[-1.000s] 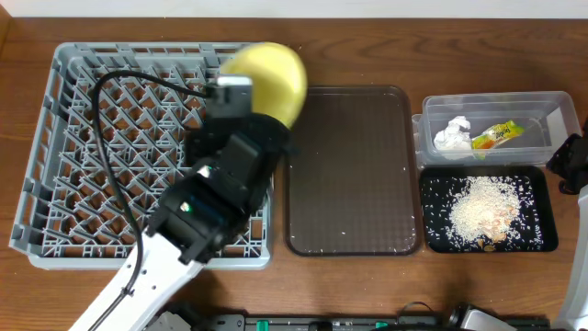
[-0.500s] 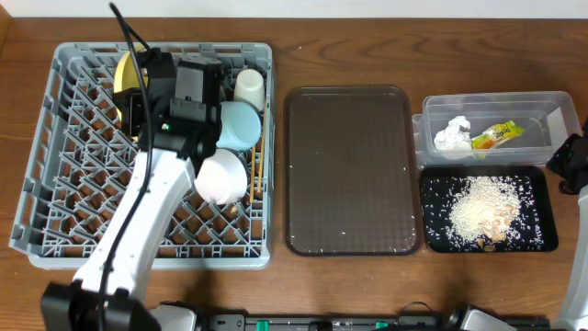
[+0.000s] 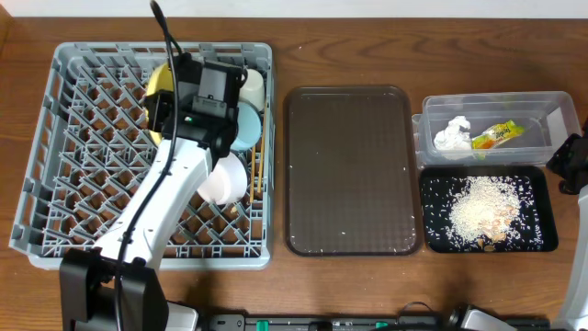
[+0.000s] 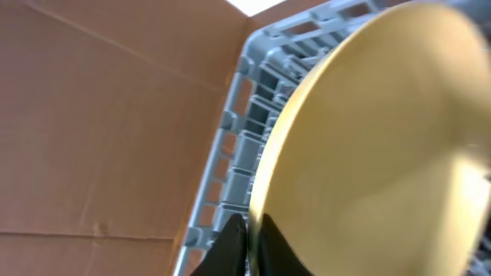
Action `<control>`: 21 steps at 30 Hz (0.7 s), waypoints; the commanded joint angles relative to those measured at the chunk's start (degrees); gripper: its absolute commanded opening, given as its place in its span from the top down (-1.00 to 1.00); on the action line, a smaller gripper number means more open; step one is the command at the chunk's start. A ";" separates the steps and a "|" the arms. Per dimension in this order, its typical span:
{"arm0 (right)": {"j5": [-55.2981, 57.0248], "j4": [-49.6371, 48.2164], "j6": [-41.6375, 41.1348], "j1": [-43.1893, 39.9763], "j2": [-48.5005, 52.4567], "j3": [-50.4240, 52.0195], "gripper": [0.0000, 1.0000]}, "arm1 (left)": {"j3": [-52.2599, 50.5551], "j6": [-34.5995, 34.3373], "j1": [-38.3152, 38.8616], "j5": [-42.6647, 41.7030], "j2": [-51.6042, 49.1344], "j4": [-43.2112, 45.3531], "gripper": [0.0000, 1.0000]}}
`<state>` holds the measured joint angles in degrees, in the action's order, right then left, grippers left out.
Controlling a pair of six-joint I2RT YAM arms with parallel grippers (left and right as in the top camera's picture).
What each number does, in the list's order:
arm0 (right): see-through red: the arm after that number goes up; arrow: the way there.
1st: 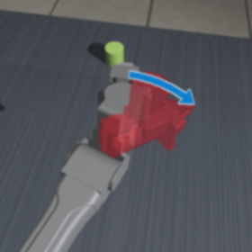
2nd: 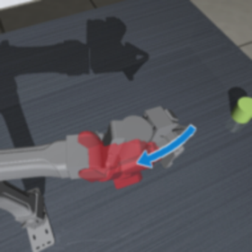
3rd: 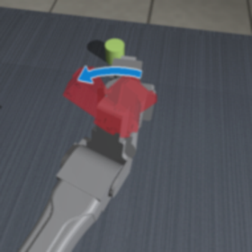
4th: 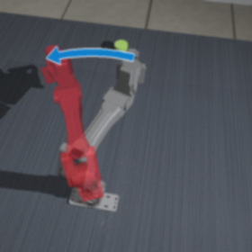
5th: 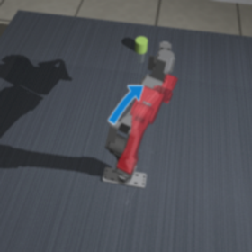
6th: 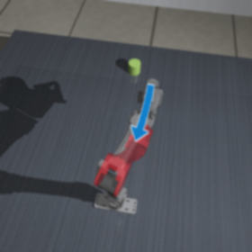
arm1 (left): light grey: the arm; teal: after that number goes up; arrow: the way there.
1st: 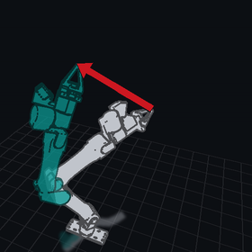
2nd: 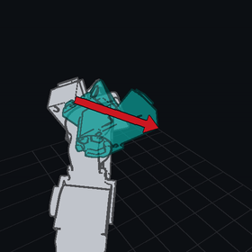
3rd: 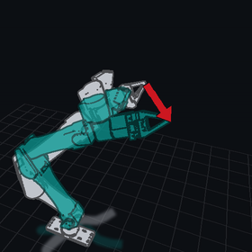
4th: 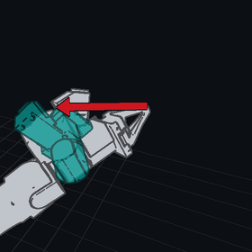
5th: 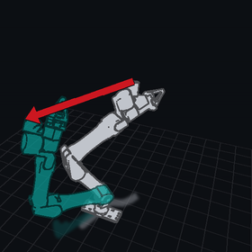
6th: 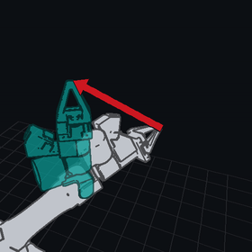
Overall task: Sort waste into correct bins and load items into the dishwasher rack
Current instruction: 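Lift the yellow plate and stand it upright in the rack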
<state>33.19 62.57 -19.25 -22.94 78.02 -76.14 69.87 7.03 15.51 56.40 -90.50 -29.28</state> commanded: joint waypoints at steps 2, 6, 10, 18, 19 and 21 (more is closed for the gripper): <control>0.85 0.07 0.00 -0.46 -0.76 -0.76 -0.99 | -0.37 -4.76 2.51 -5.64 0.02 -2.89 0.67; 0.85 0.07 0.00 -0.46 -0.76 -0.76 -0.98 | -0.37 -5.27 5.20 -17.70 0.04 -8.52 0.36; 0.85 0.07 0.00 -0.46 -0.76 -0.76 -0.99 | -0.37 -5.42 7.28 -27.32 0.04 -10.82 0.30; 0.83 0.07 0.02 -0.46 -0.76 -0.76 -0.99 | 0.15 -11.37 8.50 -29.42 1.20 -10.67 0.17; 0.83 0.07 0.02 -0.46 -0.76 -0.76 -0.98 | 0.24 -12.83 8.39 -29.46 1.84 -10.80 0.10; 0.85 0.07 0.02 -0.46 -0.76 -0.76 -0.98 | 0.24 -16.28 8.35 -31.28 3.85 -11.04 -0.08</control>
<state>33.19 62.59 -19.25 -22.94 78.02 -76.14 69.71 -3.01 24.10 27.73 -90.00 -40.12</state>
